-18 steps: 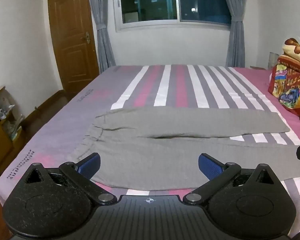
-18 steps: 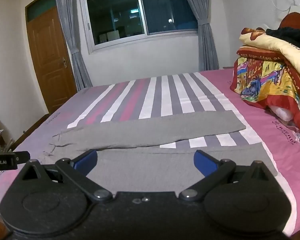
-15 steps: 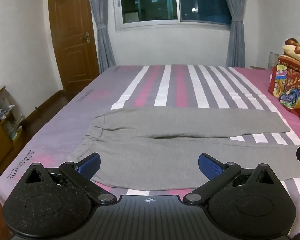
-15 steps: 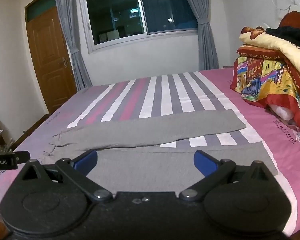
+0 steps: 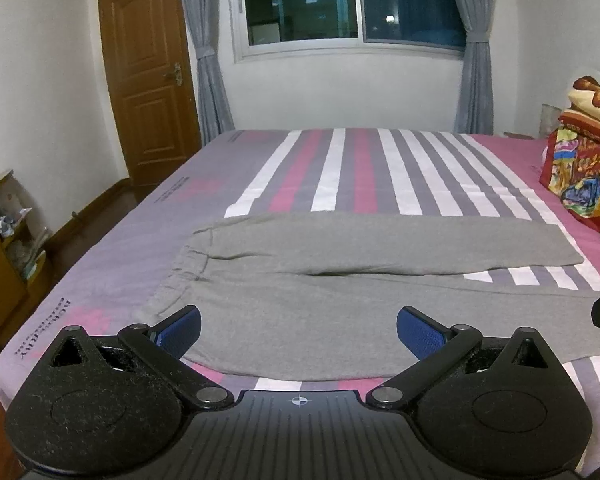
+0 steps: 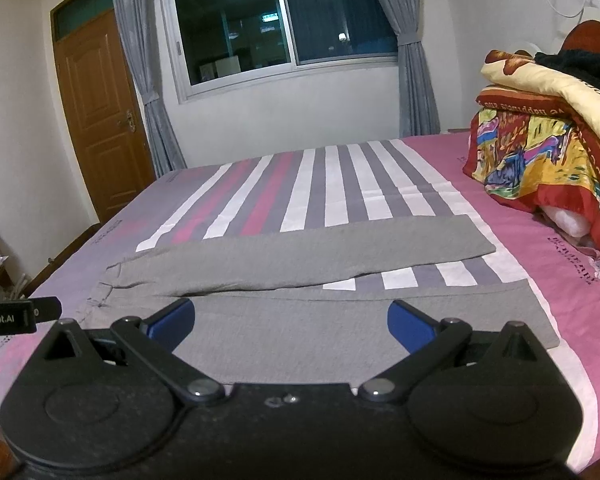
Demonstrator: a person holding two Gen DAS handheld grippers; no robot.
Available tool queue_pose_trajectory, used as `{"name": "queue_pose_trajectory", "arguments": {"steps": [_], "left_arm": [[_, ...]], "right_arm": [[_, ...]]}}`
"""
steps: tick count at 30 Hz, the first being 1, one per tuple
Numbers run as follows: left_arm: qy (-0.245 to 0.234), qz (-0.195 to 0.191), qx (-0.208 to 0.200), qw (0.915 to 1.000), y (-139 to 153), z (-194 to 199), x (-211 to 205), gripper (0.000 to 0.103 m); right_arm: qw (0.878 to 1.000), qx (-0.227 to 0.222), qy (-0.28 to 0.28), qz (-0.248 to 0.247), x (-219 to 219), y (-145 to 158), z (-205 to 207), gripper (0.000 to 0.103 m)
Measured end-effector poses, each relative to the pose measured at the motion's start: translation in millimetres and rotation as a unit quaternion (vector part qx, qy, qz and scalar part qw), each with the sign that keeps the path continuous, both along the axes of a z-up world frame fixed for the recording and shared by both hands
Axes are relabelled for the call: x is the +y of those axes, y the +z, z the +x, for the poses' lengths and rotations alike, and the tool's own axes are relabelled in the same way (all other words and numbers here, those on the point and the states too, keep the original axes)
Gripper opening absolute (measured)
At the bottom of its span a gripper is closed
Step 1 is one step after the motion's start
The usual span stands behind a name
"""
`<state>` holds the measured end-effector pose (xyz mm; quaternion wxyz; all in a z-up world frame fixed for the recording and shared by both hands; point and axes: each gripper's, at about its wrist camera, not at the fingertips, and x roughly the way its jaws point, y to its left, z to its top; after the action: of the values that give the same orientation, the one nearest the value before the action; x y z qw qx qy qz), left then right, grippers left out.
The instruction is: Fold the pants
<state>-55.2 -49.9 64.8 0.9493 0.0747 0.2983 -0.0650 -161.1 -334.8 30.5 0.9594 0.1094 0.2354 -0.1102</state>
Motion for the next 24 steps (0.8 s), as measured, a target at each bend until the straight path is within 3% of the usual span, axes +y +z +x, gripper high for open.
{"name": "queue_pose_trajectory", "arguments": {"steps": [12, 21, 24], "left_arm": [[0.002, 0.002, 0.001, 1.0, -3.2, 1.6, 0.2, 0.103], [0.006, 0.003, 0.005, 1.0, -7.1, 6.0, -2.1, 0.103], [0.006, 0.003, 0.006, 1.0, -8.5, 6.1, -2.4, 0.103]], "right_arm": [[1.0, 0.002, 0.003, -0.004, 1.5, -3.2, 4.4, 0.103], [1.0, 0.03, 0.007, 0.003, -3.5, -5.1, 5.3, 0.103], [1.0, 0.016, 0.007, -0.01, -4.2, -6.6, 6.4, 0.103]]}}
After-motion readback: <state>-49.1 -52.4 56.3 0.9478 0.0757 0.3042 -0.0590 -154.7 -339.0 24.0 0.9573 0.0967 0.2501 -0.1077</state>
